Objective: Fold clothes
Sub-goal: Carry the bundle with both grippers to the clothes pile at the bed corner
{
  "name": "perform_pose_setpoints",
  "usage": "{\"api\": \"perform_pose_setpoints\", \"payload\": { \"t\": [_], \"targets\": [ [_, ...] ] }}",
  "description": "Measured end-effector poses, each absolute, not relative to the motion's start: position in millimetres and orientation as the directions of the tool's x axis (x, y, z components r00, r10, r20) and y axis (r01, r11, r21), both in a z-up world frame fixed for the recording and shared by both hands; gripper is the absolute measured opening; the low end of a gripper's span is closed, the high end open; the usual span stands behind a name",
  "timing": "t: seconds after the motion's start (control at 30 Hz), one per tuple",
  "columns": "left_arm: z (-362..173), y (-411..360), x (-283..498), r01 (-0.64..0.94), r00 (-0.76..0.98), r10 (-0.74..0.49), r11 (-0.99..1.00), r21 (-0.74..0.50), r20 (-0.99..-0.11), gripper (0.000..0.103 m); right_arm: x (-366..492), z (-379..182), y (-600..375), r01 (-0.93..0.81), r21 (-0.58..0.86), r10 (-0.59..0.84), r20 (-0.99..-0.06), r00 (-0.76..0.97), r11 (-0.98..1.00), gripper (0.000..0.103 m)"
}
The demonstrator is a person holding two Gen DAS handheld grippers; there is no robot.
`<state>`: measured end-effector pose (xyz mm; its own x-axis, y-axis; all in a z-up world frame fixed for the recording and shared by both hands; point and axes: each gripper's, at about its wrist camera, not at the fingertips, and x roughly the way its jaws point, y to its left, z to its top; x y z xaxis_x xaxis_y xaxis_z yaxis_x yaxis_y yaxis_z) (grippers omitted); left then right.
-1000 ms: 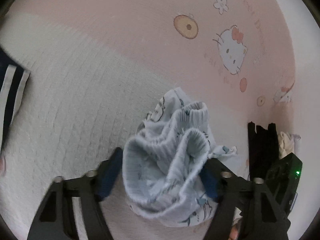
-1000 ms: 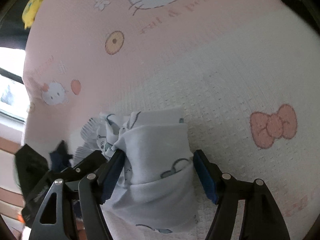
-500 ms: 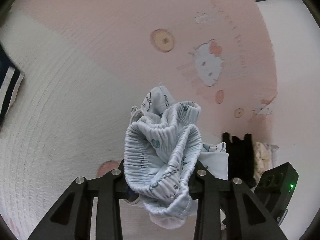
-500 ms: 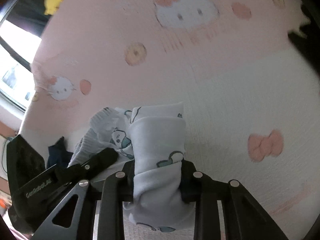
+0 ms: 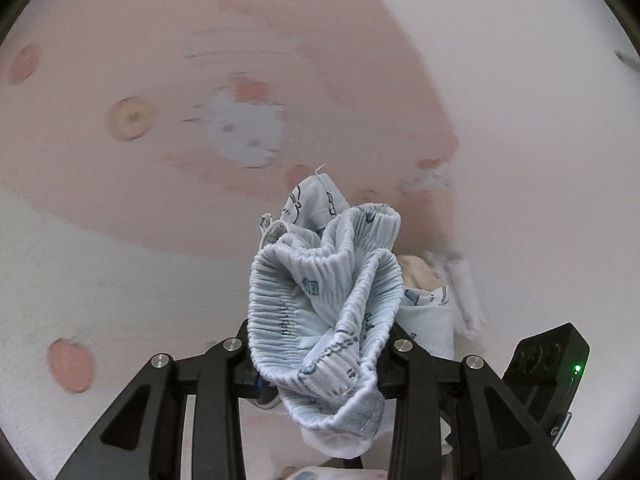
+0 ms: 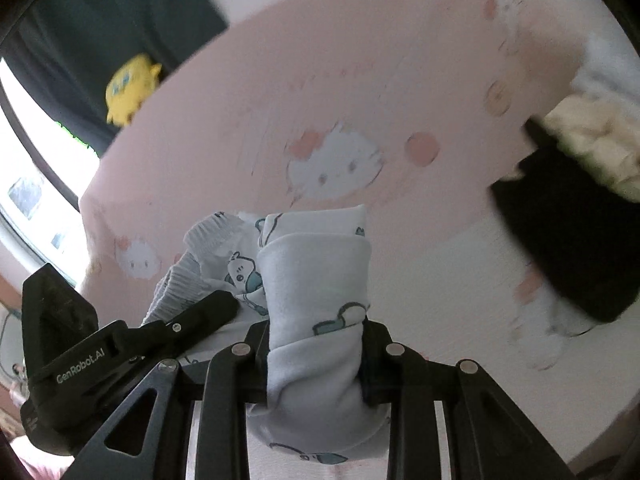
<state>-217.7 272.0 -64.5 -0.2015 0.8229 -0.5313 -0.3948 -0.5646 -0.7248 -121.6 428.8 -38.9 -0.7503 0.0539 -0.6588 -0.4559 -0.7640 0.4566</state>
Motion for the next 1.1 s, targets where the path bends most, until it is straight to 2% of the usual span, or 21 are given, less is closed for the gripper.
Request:
{"api": "perform_pose_setpoints", "payload": {
  "t": [0.17,0.47,0.73,0.93,1.1],
  "targets": [
    [-16.0,340.6,-201.3,-0.539,-0.133,0.853,-0.489,-0.686,-0.504,0.031,-79.7,3.2,472.3,-0.518,0.473,0.159,-0.610,-0.776,-0.713,0.028],
    [36.9,456.5,-174.7,-0.675,0.013,0.887,-0.333,-0.659,-0.461,0.031,-13.1,52.5,545.5,-0.622,0.493,0.320,-0.566,-0.760,-0.608,0.028],
    [49.8,534.8,-167.1,-0.696,0.160,0.887,-0.209,-0.687,-0.432,0.031,22.8,76.6,594.5,-0.699,0.477,0.432,-0.557,-0.709,-0.532,0.028],
    [61.4,585.5,-166.7,-0.740,0.239,0.872,-0.121,-0.661,-0.427,0.031,35.5,90.7,631.1,-0.737,0.488,0.497,-0.544,-0.676,-0.468,0.029],
    [56.2,634.4,-180.0,-0.710,0.327,0.845,-0.075,-0.700,-0.423,0.031,43.6,94.1,669.9,-0.753,0.520,0.538,-0.530,-0.655,-0.404,0.029]
  ]
}}
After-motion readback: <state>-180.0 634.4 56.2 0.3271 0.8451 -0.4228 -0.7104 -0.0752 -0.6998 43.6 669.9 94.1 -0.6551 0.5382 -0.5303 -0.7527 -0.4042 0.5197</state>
